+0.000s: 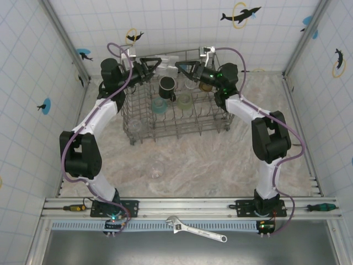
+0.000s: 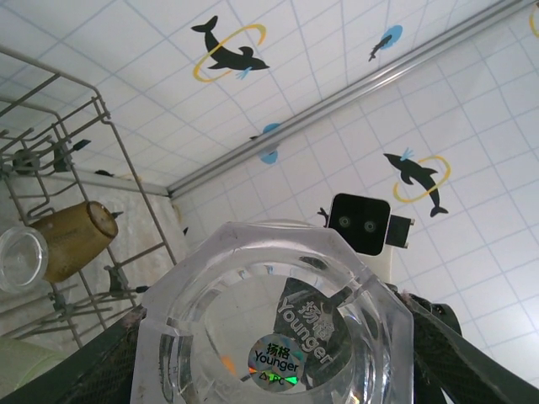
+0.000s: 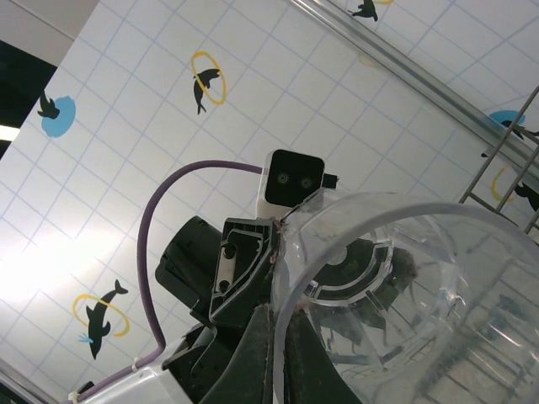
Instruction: Load the cups into the dish rack
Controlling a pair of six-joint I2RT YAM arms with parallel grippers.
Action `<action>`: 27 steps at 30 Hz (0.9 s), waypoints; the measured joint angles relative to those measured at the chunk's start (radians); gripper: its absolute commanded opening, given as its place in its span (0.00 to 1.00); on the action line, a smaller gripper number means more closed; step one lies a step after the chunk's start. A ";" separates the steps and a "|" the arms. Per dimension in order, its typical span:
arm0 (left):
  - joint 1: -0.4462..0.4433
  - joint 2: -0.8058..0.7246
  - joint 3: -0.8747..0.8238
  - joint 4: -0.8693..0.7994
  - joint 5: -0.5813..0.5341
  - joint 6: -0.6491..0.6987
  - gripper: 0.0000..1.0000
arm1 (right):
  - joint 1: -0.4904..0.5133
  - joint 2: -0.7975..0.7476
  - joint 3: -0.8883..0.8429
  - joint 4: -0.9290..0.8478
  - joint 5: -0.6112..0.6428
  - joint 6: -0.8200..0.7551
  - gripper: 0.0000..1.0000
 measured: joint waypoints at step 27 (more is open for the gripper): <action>0.026 0.000 0.076 -0.365 -0.069 0.341 0.00 | -0.029 -0.080 -0.073 -0.231 -0.050 -0.243 0.68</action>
